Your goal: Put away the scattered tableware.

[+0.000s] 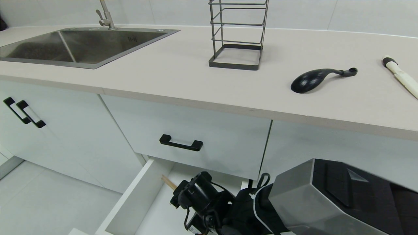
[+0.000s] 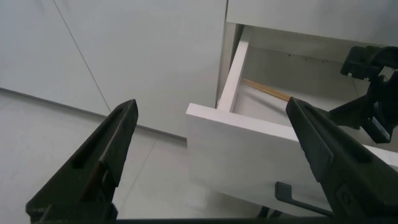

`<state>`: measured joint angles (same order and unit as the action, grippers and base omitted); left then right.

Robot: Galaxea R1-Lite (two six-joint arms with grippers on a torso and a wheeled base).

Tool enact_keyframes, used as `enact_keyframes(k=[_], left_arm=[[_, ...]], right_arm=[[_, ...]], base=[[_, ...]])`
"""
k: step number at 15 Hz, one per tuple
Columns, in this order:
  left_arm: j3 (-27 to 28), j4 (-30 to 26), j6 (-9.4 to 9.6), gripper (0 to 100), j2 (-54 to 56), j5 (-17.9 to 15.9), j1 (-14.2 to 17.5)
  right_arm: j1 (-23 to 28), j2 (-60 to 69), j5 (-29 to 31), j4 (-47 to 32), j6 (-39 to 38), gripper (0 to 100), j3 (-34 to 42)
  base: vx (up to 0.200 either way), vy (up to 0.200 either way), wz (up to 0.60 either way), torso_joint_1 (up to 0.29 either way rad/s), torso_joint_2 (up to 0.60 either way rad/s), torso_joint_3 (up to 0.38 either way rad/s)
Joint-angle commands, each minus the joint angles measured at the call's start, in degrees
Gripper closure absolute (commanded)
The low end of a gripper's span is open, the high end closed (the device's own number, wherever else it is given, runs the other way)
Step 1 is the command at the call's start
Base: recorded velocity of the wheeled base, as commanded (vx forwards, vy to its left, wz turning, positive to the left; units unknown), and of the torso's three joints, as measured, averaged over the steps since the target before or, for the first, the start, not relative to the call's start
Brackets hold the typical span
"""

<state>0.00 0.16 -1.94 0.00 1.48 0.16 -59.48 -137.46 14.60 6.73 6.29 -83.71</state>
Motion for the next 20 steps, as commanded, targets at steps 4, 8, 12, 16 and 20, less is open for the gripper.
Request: enact_keyframes(k=[4,8,12,16,20], left_arm=[[0.00,0.02,0.00,0,0.00,0.02,0.02],[0.00,0.02,0.00,0,0.00,0.11,0.02],[0.00,0.02,0.00,0,0.00,0.02,0.02],[0.00,0.02,0.00,0,0.00,0.02,0.02],[0.00,0.02,0.00,0,0.00,0.02,0.02]], right_arm=[[-0.29,0.26,-0.10,0.13,0.04,100,0.04],[-1.17,1.49,-0.28,0.04,0.48,0,0.30],[-2.84,5.19,-0.19,0.13,0.92,0,0.48],[-4.86,12.39,-0.45,3.82,0.83,0,3.56],[-5.12,20.30,-4.85,21.40,0.83,0,22.37]], base=[[0.000,0.000,0.00,0.000,0.00,0.000],[0.000,0.000,0.00,0.000,0.00,0.000],[0.000,0.000,0.00,0.000,0.00,0.000],[0.000,0.000,0.00,0.000,0.00,0.000],[0.000,0.000,0.00,0.000,0.00,0.000]])
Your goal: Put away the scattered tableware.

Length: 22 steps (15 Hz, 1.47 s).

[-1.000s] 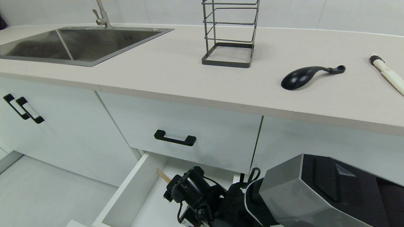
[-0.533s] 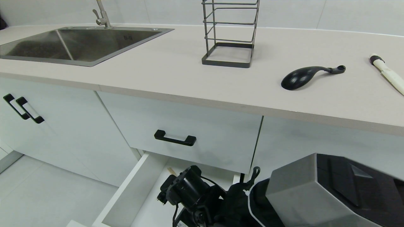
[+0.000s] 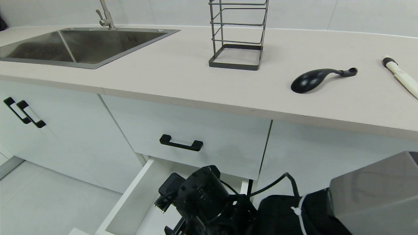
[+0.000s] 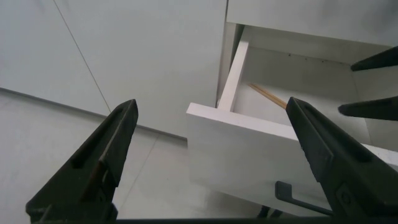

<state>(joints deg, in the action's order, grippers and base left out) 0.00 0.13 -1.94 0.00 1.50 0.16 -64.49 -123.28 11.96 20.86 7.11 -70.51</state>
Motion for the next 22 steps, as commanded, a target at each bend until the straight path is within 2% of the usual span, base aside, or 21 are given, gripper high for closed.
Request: enact_keyframes(k=[1,5,8,9,11,14,17,19,22], left_arm=[[0.00,0.04,0.00,0,0.00,-0.01,0.02],[0.00,0.04,0.00,0,0.00,0.08,0.02],[0.00,0.04,0.00,0,0.00,-0.01,0.02],[0.00,0.04,0.00,0,0.00,-0.01,0.02],[0.00,0.04,-0.08,0,0.00,0.08,0.02],[0.00,0.04,0.00,0,0.00,-0.01,0.02],[0.00,0.04,0.00,0,0.00,-0.01,0.02],[0.00,0.04,-0.08,0,0.00,0.08,0.02],[0.00,0.04,0.00,0,0.00,0.08,0.02]], right_arm=[[0.06,7.71,-2.73,12.72,-0.08,0,13.03],[1.29,14.91,-7.39,25.55,-0.25,0,26.65],[2.17,21.33,-11.43,27.31,-0.25,0,32.89],[4.55,26.16,-12.75,28.62,-0.25,0,38.08],[8.24,31.61,-15.65,28.89,0.01,0,43.53],[11.67,35.04,-17.23,28.89,0.19,0,45.55],[12.28,33.02,-18.64,28.98,1.15,0,41.51],[12.02,32.76,-23.12,29.68,1.33,0,40.01],[8.41,32.67,-26.20,31.44,3.62,0,43.53]], base=[[0.000,0.000,0.00,0.000,0.00,0.000],[0.000,0.000,0.00,0.000,0.00,0.000],[0.000,0.000,0.00,0.000,0.00,0.000],[0.000,0.000,0.00,0.000,0.00,0.000],[0.000,0.000,0.00,0.000,0.00,0.000],[0.000,0.000,0.00,0.000,0.00,0.000],[0.000,0.000,0.00,0.000,0.00,0.000],[0.000,0.000,0.00,0.000,0.00,0.000],[0.000,0.000,0.00,0.000,0.00,0.000]])
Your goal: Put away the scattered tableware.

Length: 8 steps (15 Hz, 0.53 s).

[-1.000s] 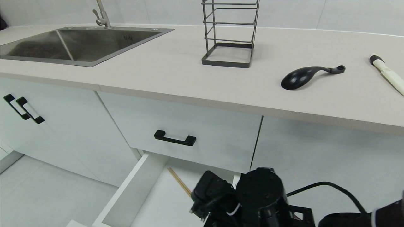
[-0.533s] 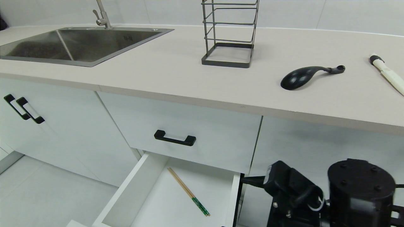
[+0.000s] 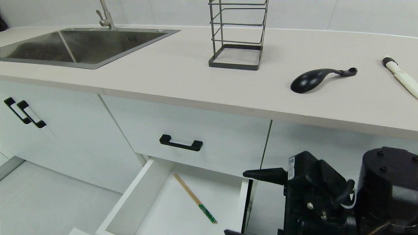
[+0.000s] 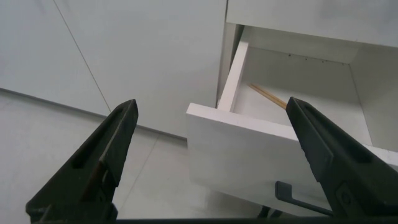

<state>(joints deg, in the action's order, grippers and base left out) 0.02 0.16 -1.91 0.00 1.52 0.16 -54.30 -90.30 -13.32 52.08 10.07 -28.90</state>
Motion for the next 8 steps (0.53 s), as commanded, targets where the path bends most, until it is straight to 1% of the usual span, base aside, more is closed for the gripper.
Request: enact_keyframes(k=[1,8], left_arm=[[-0.02,0.02,-0.11,0,0.00,0.06,0.02],[-0.02,0.02,-0.02,0,0.00,-0.03,0.02]], right_arm=[[-1.69,-1.11,-1.70,0.22,2.41,0,3.59],[-1.60,-5.24,-1.62,1.45,2.94,0,3.24]], base=[[0.000,0.000,0.00,0.000,0.00,0.000],[0.000,0.000,0.00,0.000,0.00,0.000]])
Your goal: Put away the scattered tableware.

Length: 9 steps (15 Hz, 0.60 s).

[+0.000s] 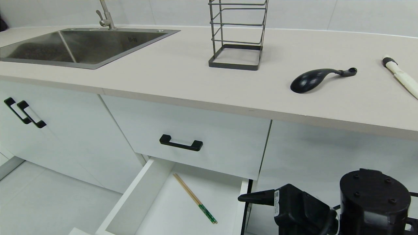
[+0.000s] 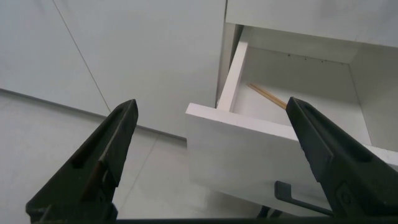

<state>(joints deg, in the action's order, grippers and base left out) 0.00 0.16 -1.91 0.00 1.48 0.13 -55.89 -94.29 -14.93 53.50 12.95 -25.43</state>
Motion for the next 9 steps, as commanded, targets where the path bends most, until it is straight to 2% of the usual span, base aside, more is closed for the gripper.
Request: enact_keyframes(k=[1,9], left_arm=[[0.00,0.02,-0.02,0,0.00,0.02,0.04],[0.00,0.02,-0.11,0,0.00,0.11,0.04]], right_arm=[[0.00,-1.33,-0.01,0.02,0.06,0,-0.32],[0.00,-1.24,0.08,-0.07,0.06,0,-0.41]], base=[[0.000,0.000,0.00,0.000,0.00,0.000],[0.000,0.000,0.00,0.000,0.00,0.000]])
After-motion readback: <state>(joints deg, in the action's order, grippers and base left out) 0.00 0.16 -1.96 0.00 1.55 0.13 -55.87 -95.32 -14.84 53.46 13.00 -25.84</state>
